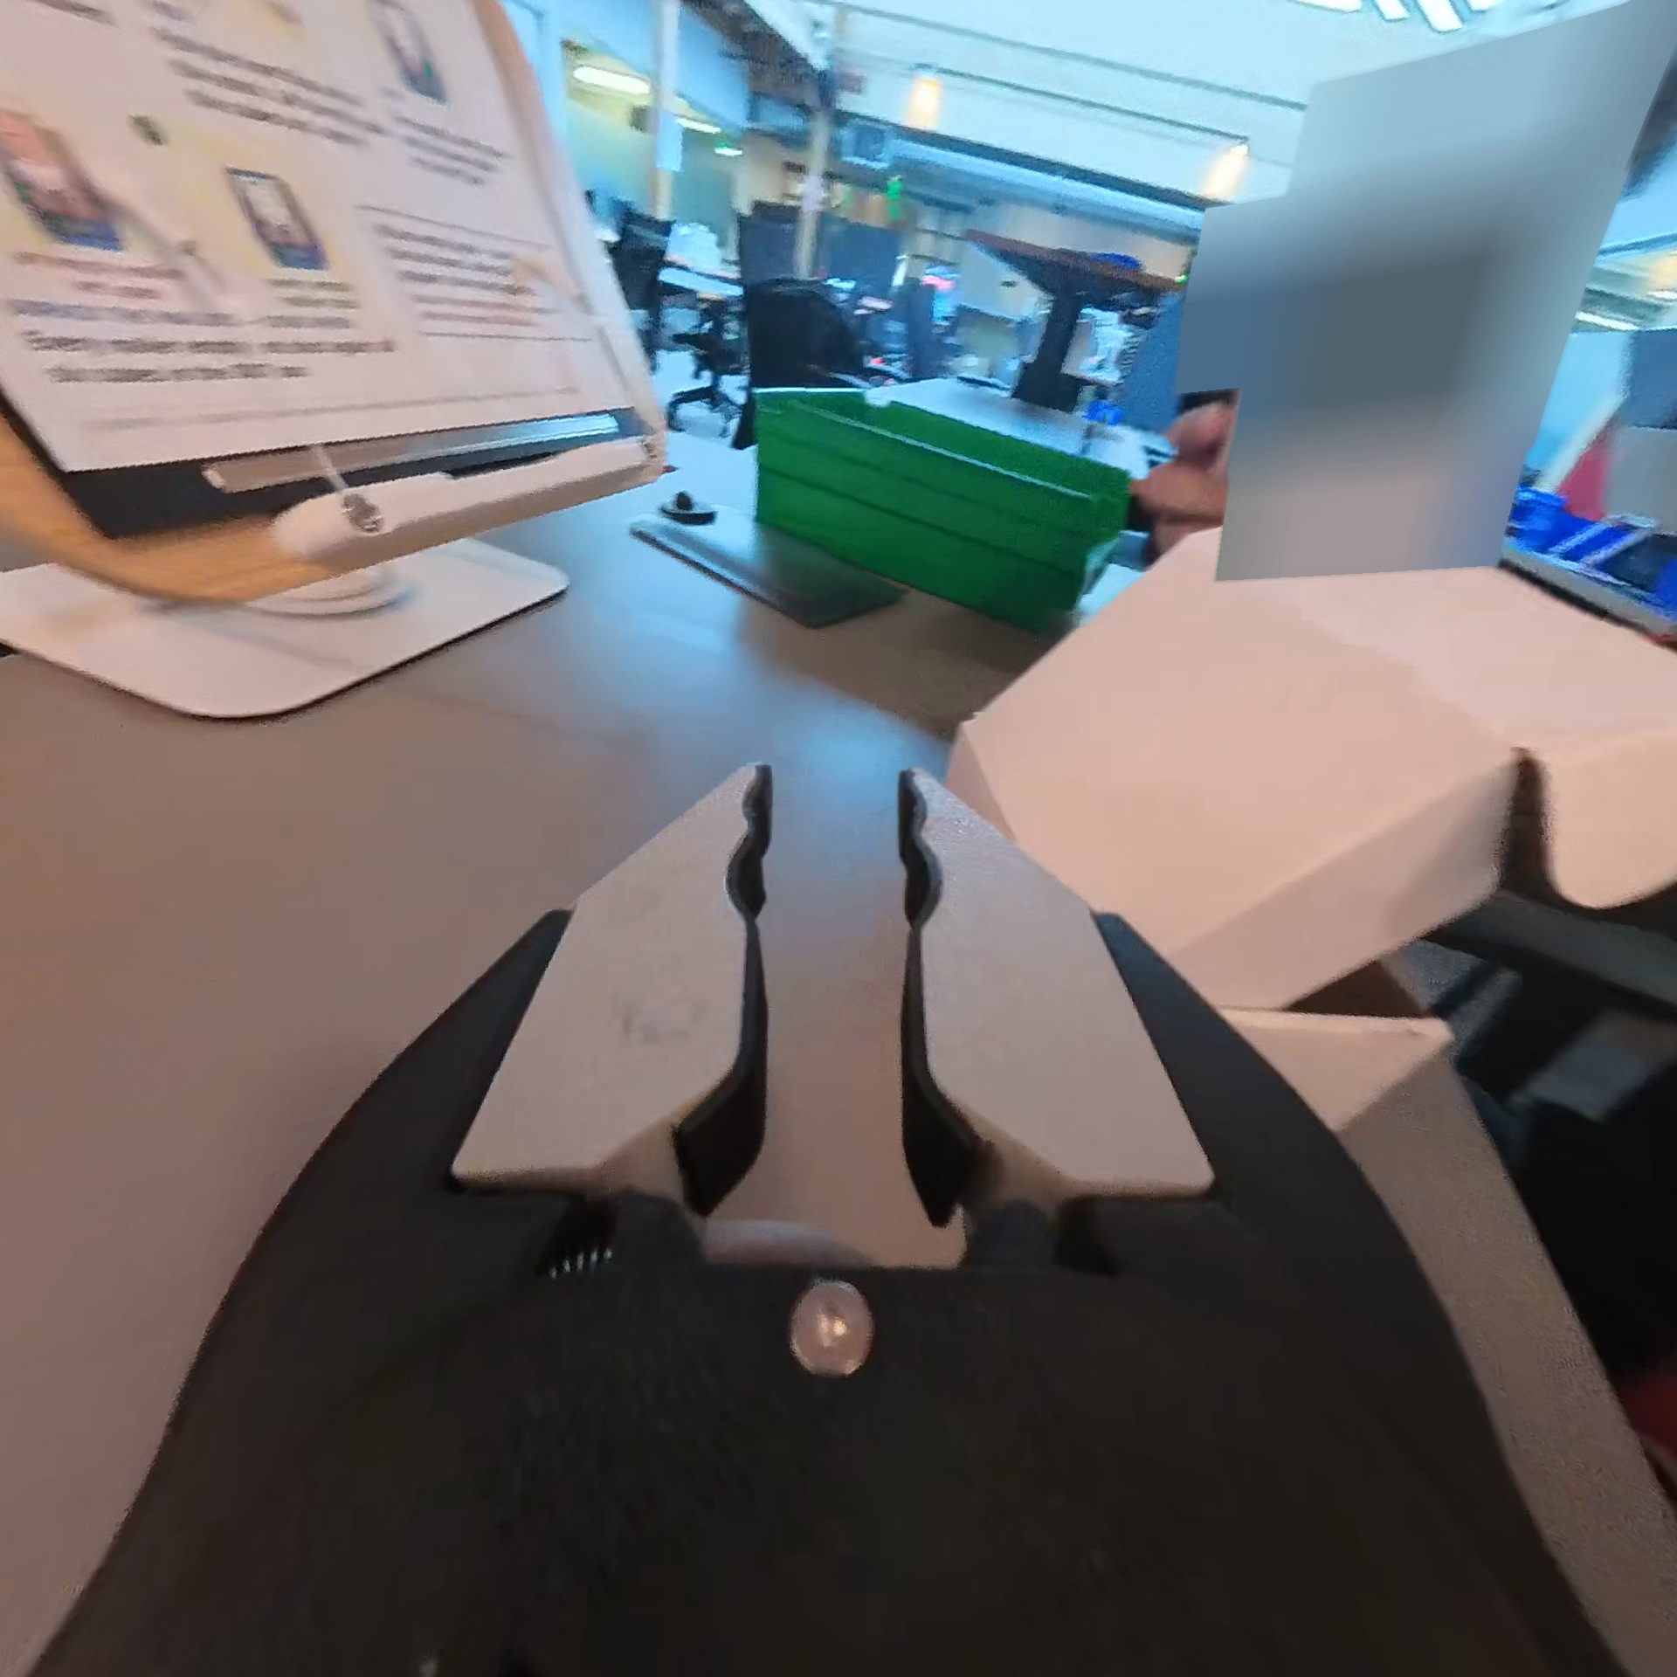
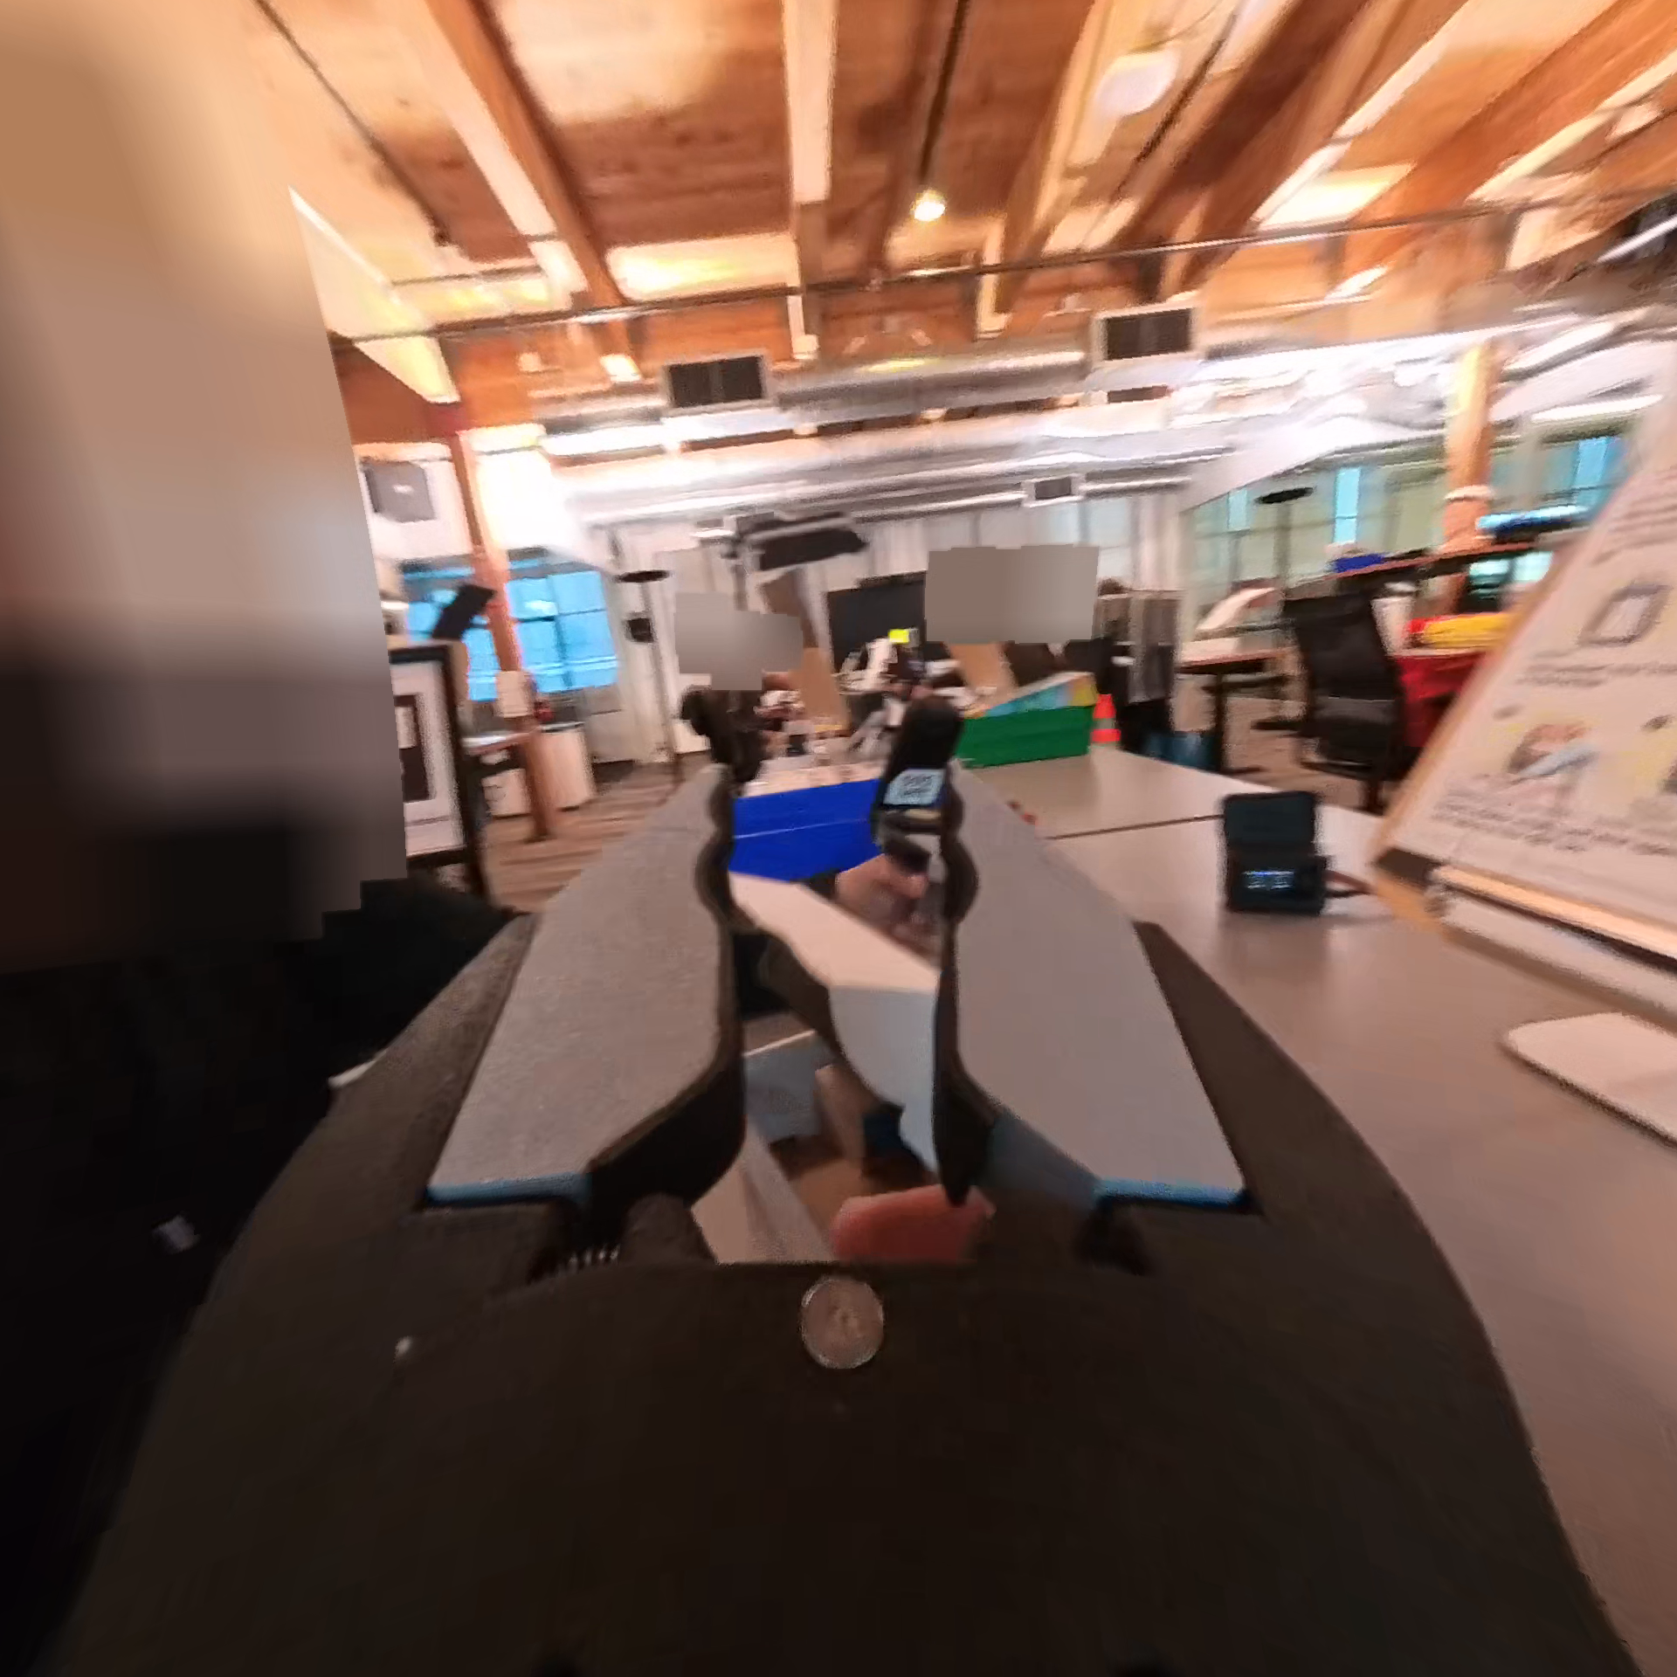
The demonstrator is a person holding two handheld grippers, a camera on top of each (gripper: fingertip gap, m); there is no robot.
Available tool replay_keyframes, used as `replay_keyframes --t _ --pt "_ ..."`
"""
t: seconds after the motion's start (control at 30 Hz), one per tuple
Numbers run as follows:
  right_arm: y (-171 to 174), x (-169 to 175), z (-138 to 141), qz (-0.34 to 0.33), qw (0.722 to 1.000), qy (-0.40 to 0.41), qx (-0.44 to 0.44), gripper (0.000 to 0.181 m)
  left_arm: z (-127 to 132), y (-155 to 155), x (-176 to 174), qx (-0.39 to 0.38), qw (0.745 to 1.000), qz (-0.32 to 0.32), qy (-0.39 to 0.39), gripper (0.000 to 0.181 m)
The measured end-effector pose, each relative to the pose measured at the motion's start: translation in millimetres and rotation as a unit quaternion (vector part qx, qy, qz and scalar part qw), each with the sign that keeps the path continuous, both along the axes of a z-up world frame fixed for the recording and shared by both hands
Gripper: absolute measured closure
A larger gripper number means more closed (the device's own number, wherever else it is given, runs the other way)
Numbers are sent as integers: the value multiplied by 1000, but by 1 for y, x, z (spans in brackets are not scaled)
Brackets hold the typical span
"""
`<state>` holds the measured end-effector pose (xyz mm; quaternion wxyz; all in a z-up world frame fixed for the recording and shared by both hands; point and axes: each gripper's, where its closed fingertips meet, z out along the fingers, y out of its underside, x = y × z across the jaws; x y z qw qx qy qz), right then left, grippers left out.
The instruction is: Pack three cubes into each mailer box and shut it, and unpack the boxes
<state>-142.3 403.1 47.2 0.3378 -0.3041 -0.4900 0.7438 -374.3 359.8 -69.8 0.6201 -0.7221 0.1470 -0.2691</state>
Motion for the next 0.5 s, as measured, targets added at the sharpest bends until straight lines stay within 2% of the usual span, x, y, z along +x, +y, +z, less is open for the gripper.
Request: replay_keyframes --t 0.07,0.1,0.23,0.33,0.43,0.5 --pt "0 -11 17 -40 999 -22 26 166 -2 5 -4 -3 1000 16 5 155" --pt "-3 -20 21 -55 996 -47 48 167 -2 6 -5 -4 1000 22 9 156" --pt "-21 -57 4 -126 961 -163 185 149 -1 7 -9 -1 999 36 19 157" --pt "-47 -70 -20 -104 931 -217 275 134 2 6 -12 -1 999 37 6 157" --pt "-58 -77 -51 -81 900 -282 323 133 3 6 -12 -1 999 37 6 157" --pt "-66 -70 -79 -35 875 -344 339 133 1 6 -10 -5 999 35 12 156"
